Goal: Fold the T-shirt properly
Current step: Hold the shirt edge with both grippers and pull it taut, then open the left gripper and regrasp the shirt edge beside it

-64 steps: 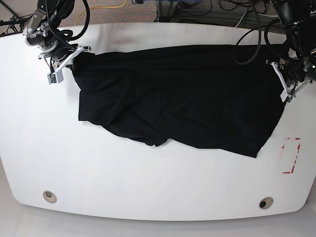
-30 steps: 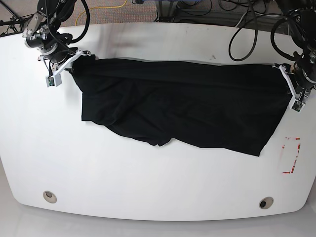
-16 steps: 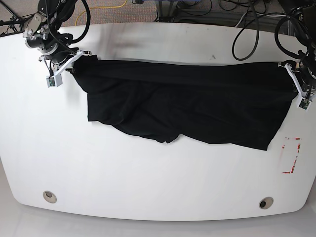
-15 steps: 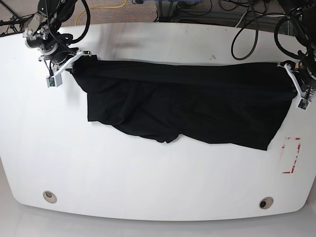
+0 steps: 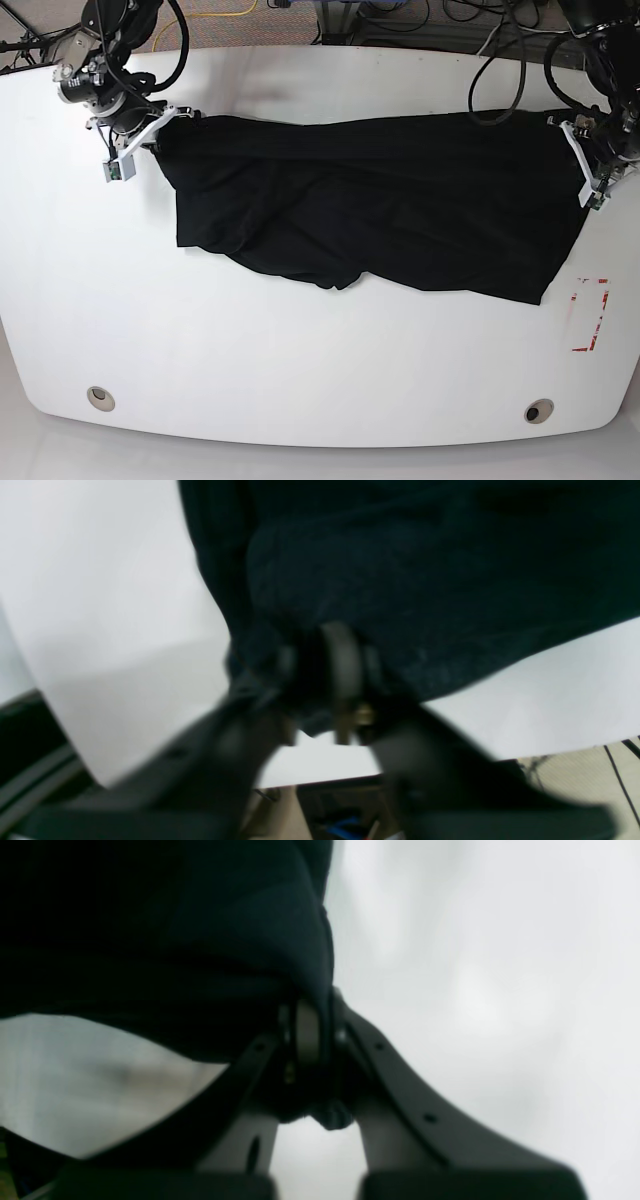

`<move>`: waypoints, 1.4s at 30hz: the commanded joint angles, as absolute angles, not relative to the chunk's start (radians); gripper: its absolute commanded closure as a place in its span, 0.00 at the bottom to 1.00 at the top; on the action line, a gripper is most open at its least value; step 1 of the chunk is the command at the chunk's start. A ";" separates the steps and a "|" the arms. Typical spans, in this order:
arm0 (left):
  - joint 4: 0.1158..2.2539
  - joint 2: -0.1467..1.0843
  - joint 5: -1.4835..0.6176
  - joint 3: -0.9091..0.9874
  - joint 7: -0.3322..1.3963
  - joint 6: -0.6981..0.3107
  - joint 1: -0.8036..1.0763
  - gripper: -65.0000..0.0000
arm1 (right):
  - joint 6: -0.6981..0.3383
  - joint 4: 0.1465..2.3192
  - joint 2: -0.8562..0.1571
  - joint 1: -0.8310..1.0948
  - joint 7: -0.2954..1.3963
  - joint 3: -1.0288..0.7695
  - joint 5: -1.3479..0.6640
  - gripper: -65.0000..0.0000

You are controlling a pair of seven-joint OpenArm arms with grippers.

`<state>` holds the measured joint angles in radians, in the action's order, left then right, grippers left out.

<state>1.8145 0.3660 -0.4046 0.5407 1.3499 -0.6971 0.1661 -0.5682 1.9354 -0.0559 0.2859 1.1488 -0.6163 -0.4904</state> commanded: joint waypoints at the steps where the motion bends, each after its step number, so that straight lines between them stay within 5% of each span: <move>1: 1.808 0.386 -0.401 0.599 1.346 -0.698 0.156 0.60 | -0.567 1.952 -0.061 0.282 1.132 -0.619 -0.503 1.00; 6: 1.764 0.386 -0.401 0.670 1.346 -0.698 0.125 0.47 | -0.567 1.952 -0.059 0.282 1.132 -0.619 -0.503 1.00; 18: 1.511 0.389 -0.429 0.734 1.346 -0.698 -0.002 0.47 | -0.570 1.952 -0.058 0.283 1.132 -0.618 -0.503 1.00; 42: 1.469 0.390 -0.739 0.630 1.396 -0.698 0.028 0.47 | -0.568 1.952 -0.056 0.282 1.132 -0.618 -0.509 1.00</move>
<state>1.4483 0.3695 -0.6888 0.6220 1.4105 -0.6968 0.0406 -0.5682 1.9354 -0.0467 0.2844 1.1488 -0.6147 -0.4946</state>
